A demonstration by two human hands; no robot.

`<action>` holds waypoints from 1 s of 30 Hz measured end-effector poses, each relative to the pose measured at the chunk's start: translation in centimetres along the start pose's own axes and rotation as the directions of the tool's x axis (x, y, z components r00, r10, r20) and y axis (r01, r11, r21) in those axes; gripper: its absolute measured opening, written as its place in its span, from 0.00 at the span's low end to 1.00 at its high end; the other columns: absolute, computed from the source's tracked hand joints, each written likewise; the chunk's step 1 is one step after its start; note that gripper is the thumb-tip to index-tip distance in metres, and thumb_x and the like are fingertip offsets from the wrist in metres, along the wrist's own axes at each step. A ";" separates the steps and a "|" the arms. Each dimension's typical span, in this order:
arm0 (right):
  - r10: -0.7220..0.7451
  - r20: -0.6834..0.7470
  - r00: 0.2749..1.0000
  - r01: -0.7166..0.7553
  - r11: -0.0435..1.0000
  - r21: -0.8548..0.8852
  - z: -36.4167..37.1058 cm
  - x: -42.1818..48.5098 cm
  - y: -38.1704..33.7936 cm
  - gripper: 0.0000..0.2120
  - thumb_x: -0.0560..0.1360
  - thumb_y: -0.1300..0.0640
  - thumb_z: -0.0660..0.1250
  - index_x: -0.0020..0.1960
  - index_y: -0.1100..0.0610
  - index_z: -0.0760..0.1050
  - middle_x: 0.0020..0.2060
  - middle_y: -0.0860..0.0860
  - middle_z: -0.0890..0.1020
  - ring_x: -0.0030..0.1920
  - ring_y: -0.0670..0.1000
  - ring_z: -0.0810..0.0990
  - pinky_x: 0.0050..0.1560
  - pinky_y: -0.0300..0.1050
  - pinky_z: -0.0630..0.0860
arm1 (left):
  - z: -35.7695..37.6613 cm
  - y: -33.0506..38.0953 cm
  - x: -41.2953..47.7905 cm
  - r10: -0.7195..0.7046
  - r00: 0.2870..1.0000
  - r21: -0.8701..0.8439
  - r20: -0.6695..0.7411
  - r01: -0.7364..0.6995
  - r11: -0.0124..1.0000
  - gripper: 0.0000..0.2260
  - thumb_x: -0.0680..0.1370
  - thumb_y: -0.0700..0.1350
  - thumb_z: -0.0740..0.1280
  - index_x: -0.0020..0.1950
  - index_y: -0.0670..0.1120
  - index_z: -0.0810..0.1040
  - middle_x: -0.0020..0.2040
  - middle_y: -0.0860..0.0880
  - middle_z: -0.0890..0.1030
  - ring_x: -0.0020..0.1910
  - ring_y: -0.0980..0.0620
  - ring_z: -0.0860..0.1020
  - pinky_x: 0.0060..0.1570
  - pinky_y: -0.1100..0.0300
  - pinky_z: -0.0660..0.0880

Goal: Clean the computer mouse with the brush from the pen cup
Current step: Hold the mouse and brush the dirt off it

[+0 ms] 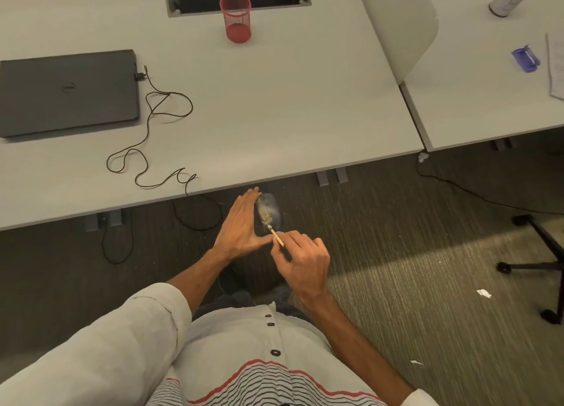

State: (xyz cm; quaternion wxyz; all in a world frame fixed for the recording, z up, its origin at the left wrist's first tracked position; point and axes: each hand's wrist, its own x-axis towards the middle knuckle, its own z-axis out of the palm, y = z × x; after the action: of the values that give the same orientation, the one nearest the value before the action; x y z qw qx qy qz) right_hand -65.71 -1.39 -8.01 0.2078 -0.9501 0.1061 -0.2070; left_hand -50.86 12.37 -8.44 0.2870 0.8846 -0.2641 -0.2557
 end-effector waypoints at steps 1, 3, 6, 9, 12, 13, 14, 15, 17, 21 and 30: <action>0.008 -0.011 1.000 -0.008 1.000 -0.021 -0.1 0.2 0.2 0.10 0.82 0.49 0.73 0.57 0.53 0.88 0.45 0.46 0.88 0.39 0.45 0.81 0.36 0.44 0.69 | 0.0 0.0 0.0 0.002 1.000 0.009 -0.010 -0.002 1.000 0.56 0.73 0.67 0.77 0.88 0.44 0.49 0.89 0.46 0.51 0.89 0.47 0.50 0.88 0.46 0.47; 0.013 -0.022 1.000 -0.015 0.998 -0.067 -0.4 0.6 0.6 0.10 0.82 0.49 0.73 0.57 0.54 0.87 0.46 0.46 0.88 0.39 0.45 0.80 0.37 0.43 0.68 | 0.0 0.1 -0.1 0.005 1.000 0.018 -0.020 -0.005 1.000 0.55 0.74 0.68 0.76 0.88 0.44 0.49 0.89 0.46 0.52 0.89 0.48 0.50 0.88 0.45 0.48; -0.013 0.004 1.000 0.013 0.993 -0.117 -0.3 1.0 0.4 0.10 0.82 0.50 0.73 0.58 0.54 0.87 0.46 0.47 0.87 0.39 0.47 0.80 0.37 0.45 0.69 | -0.1 0.1 -0.1 0.012 1.000 0.018 -0.021 -0.012 1.000 0.55 0.74 0.67 0.76 0.88 0.44 0.50 0.89 0.46 0.52 0.89 0.48 0.51 0.88 0.45 0.48; -0.099 0.073 0.992 0.108 0.986 -0.128 0.1 0.9 -0.3 0.12 0.84 0.49 0.69 0.59 0.54 0.87 0.46 0.48 0.87 0.39 0.47 0.81 0.39 0.46 0.69 | -0.1 0.0 0.0 0.015 1.000 -0.004 -0.005 -0.015 1.000 0.56 0.73 0.67 0.77 0.88 0.43 0.50 0.89 0.45 0.52 0.89 0.47 0.50 0.89 0.46 0.46; -0.169 0.112 0.979 0.179 0.980 -0.087 0.4 0.6 -1.1 0.12 0.83 0.49 0.69 0.58 0.55 0.87 0.48 0.48 0.88 0.40 0.47 0.83 0.38 0.46 0.72 | -0.1 -0.1 0.1 0.014 1.000 -0.027 0.012 -0.013 1.000 0.57 0.72 0.63 0.80 0.88 0.43 0.49 0.89 0.45 0.51 0.89 0.47 0.49 0.88 0.45 0.46; -0.180 0.115 0.977 0.190 0.979 -0.075 0.5 0.5 -1.3 0.11 0.83 0.49 0.69 0.57 0.54 0.87 0.48 0.48 0.88 0.40 0.48 0.83 0.38 0.46 0.73 | -0.1 -0.2 0.1 0.016 1.000 -0.027 0.011 -0.015 1.000 0.57 0.72 0.63 0.80 0.88 0.43 0.49 0.89 0.45 0.51 0.89 0.47 0.49 0.88 0.45 0.46; -0.184 0.115 0.976 0.193 0.979 -0.069 0.5 0.5 -1.5 0.11 0.83 0.49 0.70 0.57 0.54 0.87 0.49 0.49 0.88 0.40 0.48 0.83 0.38 0.47 0.74 | -0.2 -0.2 0.1 0.016 1.000 -0.027 0.012 -0.016 1.000 0.58 0.72 0.63 0.81 0.88 0.43 0.49 0.89 0.45 0.51 0.89 0.47 0.49 0.88 0.45 0.46; -0.180 0.110 0.978 0.188 0.980 -0.067 0.4 0.4 -1.5 0.11 0.83 0.49 0.70 0.56 0.54 0.87 0.49 0.48 0.89 0.40 0.48 0.83 0.38 0.46 0.74 | -0.2 -0.3 0.1 0.013 1.000 -0.027 0.016 -0.012 1.000 0.58 0.71 0.63 0.81 0.88 0.44 0.49 0.89 0.45 0.51 0.89 0.47 0.48 0.88 0.45 0.46; -0.151 0.083 0.985 0.157 0.984 -0.079 0.2 0.5 -1.4 0.12 0.84 0.49 0.69 0.57 0.54 0.87 0.47 0.48 0.88 0.39 0.47 0.82 0.38 0.46 0.72 | -0.2 -0.3 0.2 0.005 1.000 -0.020 0.017 -0.004 1.000 0.58 0.71 0.65 0.80 0.88 0.44 0.49 0.89 0.46 0.50 0.89 0.48 0.48 0.88 0.46 0.45; -0.089 0.025 0.996 0.092 0.985 -0.149 -0.4 1.5 -0.6 0.13 0.85 0.48 0.68 0.57 0.54 0.87 0.46 0.47 0.87 0.38 0.47 0.80 0.39 0.46 0.68 | -0.1 -0.3 0.2 0.007 1.000 0.012 -0.005 -0.007 1.000 0.55 0.74 0.66 0.77 0.88 0.45 0.49 0.89 0.46 0.50 0.89 0.48 0.48 0.88 0.47 0.45; -0.137 0.108 0.985 0.155 0.972 -0.178 0.3 2.2 -1.4 0.16 0.85 0.46 0.65 0.57 0.54 0.87 0.46 0.49 0.88 0.39 0.48 0.82 0.38 0.45 0.71 | 0.2 0.0 0.3 0.040 0.999 -0.009 0.003 -0.040 0.999 0.54 0.75 0.61 0.78 0.88 0.43 0.50 0.89 0.45 0.52 0.89 0.48 0.49 0.88 0.46 0.45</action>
State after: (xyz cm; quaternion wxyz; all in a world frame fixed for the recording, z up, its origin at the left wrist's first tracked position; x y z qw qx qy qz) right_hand -63.48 -0.61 -6.88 0.1073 -0.9793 0.0449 -0.1657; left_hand -50.76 12.08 -8.68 0.2956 0.8774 -0.2812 -0.2525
